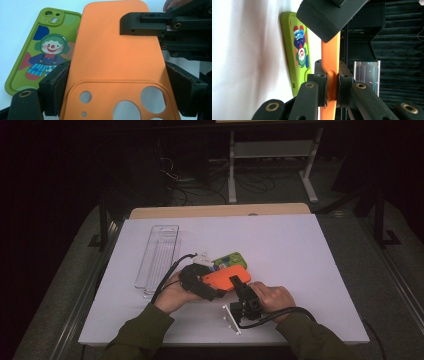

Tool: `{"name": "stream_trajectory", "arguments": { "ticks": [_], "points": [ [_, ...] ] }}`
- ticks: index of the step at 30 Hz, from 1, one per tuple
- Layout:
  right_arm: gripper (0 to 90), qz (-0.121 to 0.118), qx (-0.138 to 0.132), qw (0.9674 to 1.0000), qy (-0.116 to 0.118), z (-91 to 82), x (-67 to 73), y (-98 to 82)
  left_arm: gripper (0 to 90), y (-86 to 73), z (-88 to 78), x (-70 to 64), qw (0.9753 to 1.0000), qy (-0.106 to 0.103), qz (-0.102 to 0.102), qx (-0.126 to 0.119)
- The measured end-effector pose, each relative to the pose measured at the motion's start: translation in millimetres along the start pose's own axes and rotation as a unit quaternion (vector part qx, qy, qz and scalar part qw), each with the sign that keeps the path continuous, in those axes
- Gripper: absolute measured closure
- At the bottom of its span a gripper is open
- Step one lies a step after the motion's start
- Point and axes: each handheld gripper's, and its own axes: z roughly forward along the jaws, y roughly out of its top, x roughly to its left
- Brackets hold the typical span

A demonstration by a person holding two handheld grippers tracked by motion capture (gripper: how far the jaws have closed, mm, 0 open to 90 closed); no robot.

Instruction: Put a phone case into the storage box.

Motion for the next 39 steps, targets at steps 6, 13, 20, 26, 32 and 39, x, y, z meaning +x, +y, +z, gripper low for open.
{"name": "stream_trajectory", "arguments": {
  "ticks": [6, 13, 20, 26, 32, 39],
  "points": [
    [81.7, 0.001, -0.003, 1.0000, -0.002, -0.9, -1.2, -0.2, 14.7, -0.1, -1.0, 0.4, 1.0000, -0.005, -0.002, -0.008],
    [82.4, 0.003, 0.001, 1.0000, 0.004, -1.8, -3.3, -1.2, 9.8, -0.7, -3.0, -2.5, 0.9997, -0.004, 0.014, -0.020],
    [82.3, 0.008, 0.002, 1.0000, 0.001, -0.6, -3.9, -3.0, 0.0, -0.1, -7.7, -0.2, 0.9995, -0.011, 0.019, -0.023],
    [82.1, 0.012, 0.009, 0.9999, 0.005, 0.6, -4.6, -4.7, 0.0, 0.3, -11.9, 0.5, 0.9992, -0.014, 0.020, -0.031],
    [81.9, 0.041, 0.025, 0.9987, 0.016, 3.2, -10.2, -13.4, 0.0, -0.1, -19.4, 4.7, 0.9992, -0.008, 0.021, -0.032],
    [81.9, 0.092, 0.051, 0.9937, 0.039, 4.3, -16.0, -23.3, 0.0, -1.0, -26.4, 10.6, 0.9990, 0.002, 0.025, -0.036]
  ]
}}
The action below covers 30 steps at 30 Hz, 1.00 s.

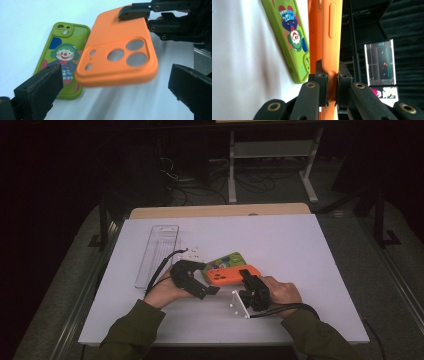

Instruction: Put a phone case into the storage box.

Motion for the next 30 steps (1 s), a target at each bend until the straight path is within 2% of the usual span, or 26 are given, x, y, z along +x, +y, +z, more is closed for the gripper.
{"name": "stream_trajectory", "arguments": {
  "ticks": [1, 3, 7, 8, 10, 12, 13, 14, 17, 19, 20, 21, 22, 24, 30],
  "points": [
    [81.9, -0.007, -0.005, 1.0000, -0.001, 1.7, -3.0, -1.7, 0.0, -0.1, -0.1, 0.0, 1.0000, 0.001, -0.003, -0.001],
    [81.8, 0.010, -0.003, 0.9999, 0.001, 3.1, -5.4, -4.0, 0.0, -0.4, -0.6, 0.5, 1.0000, 0.003, -0.005, -0.003],
    [81.9, 0.026, 0.001, 0.9996, 0.012, 3.4, -8.9, -5.4, 0.0, -0.8, -1.3, 1.8, 1.0000, 0.006, -0.004, 0.000],
    [81.8, 0.057, 0.005, 0.9982, 0.021, 3.3, -10.7, -6.4, 0.0, -0.8, -1.3, 2.0, 1.0000, 0.006, -0.003, -0.001],
    [81.8, 0.061, 0.007, 0.9979, 0.021, 3.7, -11.5, -7.5, 0.0, -0.9, -1.0, 1.9, 0.9999, 0.007, -0.007, -0.003],
    [81.8, 0.080, 0.007, 0.9964, 0.028, 4.8, -15.2, -11.0, 0.0, -1.3, -0.9, 1.4, 0.9999, 0.008, -0.014, -0.003],
    [81.8, 0.080, 0.007, 0.9964, 0.028, 4.8, -15.2, -11.0, 0.0, -1.4, -0.9, 1.7, 0.9999, 0.008, -0.014, -0.002],
    [81.8, 0.107, 0.008, 0.9938, 0.030, 4.8, -14.8, -10.7, 0.0, -1.5, -1.3, 2.4, 0.9999, 0.009, -0.011, 0.001],
    [81.8, 0.125, 0.011, 0.9913, 0.040, 5.2, -19.2, -13.4, 0.0, -1.4, -1.7, 3.8, 0.9999, 0.013, -0.007, -0.001],
    [81.8, 0.132, 0.011, 0.9903, 0.042, 5.4, -21.9, -14.9, 0.0, -1.5, -1.0, 3.1, 0.9998, 0.013, -0.013, -0.009],
    [81.8, 0.140, 0.012, 0.9891, 0.046, 5.5, -22.9, -15.4, 0.0, -1.5, -1.0, 3.1, 0.9998, 0.013, -0.014, -0.009],
    [81.8, 0.178, 0.011, 0.9827, 0.051, 5.5, -22.9, -15.0, 0.0, -1.4, -1.1, 3.8, 0.9998, 0.014, -0.010, -0.009],
    [81.8, 0.178, 0.011, 0.9827, 0.051, 5.5, -22.9, -15.0, 0.0, -1.4, -1.1, 3.7, 0.9998, 0.015, -0.010, -0.009],
    [81.8, 0.208, 0.010, 0.9761, 0.063, 5.8, -24.2, -16.0, 0.0, -1.4, -1.7, 4.2, 0.9998, 0.016, -0.009, -0.005],
    [81.8, 0.249, 0.015, 0.9647, 0.084, 7.9, -31.3, -22.6, 0.0, -1.6, -2.9, 5.1, 0.9997, 0.022, -0.014, -0.004]
  ]
}}
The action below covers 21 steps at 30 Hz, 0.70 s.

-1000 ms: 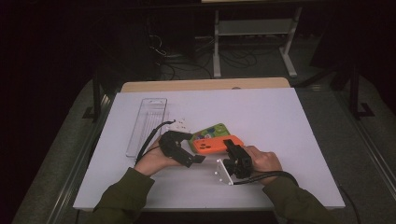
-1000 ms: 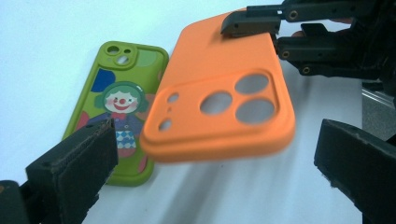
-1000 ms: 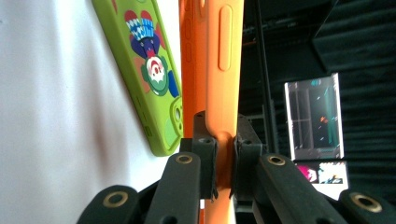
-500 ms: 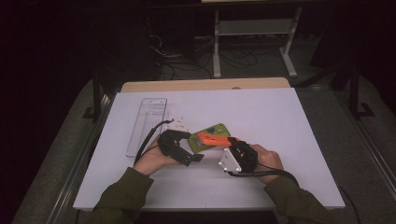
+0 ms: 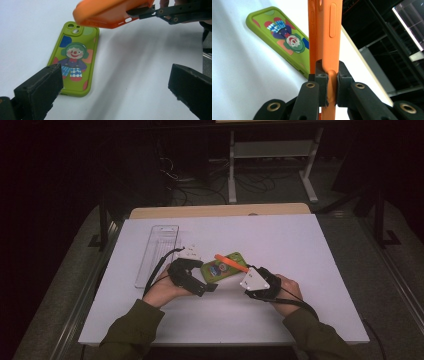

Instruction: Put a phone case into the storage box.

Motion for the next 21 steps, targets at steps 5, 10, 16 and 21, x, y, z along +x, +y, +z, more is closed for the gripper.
{"name": "stream_trajectory", "arguments": {
  "ticks": [5, 10, 16, 21],
  "points": [
    [81.8, 0.051, -0.001, 0.9986, 0.014, 1.2, -6.6, -2.1, 0.0, -0.2, 0.0, -0.3, 1.0000, 0.003, -0.005, -0.003],
    [81.8, 0.132, -0.002, 0.9903, 0.043, 2.0, -14.8, -3.0, 0.0, -0.2, -0.2, 0.0, 0.9999, 0.006, -0.007, -0.004],
    [81.8, 0.209, -0.005, 0.9752, 0.074, 2.5, -23.3, -5.0, 0.0, 0.1, 0.2, -0.4, 0.9999, 0.007, -0.013, -0.008],
    [81.8, 0.270, -0.013, 0.9577, 0.098, 4.5, -30.4, -8.6, 0.0, 0.2, -0.2, 0.5, 0.9998, 0.011, -0.010, -0.011]
  ]
}}
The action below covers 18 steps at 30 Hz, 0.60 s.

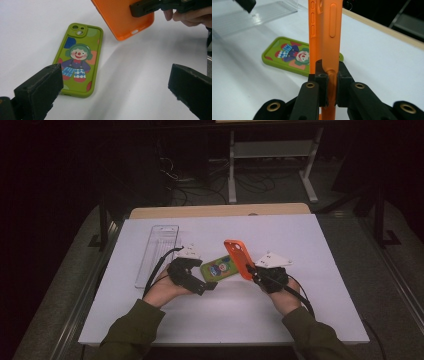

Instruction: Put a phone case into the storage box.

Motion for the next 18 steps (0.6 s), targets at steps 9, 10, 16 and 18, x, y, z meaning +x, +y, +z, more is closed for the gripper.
{"name": "stream_trajectory", "arguments": {
  "ticks": [9, 10, 16, 18],
  "points": [
    [81.8, 0.061, 0.007, 0.9979, 0.021, 0.8, -0.2, -0.7, 0.0, 2.9, -2.2, 2.3, 0.9996, 0.013, -0.012, -0.022],
    [81.8, 0.063, 0.007, 0.9978, 0.022, 1.2, 0.9, -0.5, 0.0, 3.7, -2.5, 2.9, 0.9995, 0.017, -0.014, -0.023],
    [81.7, 0.070, 0.002, 0.9972, 0.025, 4.1, 4.4, 1.0, 0.0, 11.3, -3.5, 5.6, 0.9988, 0.023, -0.018, -0.039],
    [81.7, 0.078, 0.004, 0.9966, 0.025, 4.4, 5.6, 1.8, 0.0, 13.5, -4.1, 6.1, 0.9985, 0.022, -0.022, -0.045]
  ]
}}
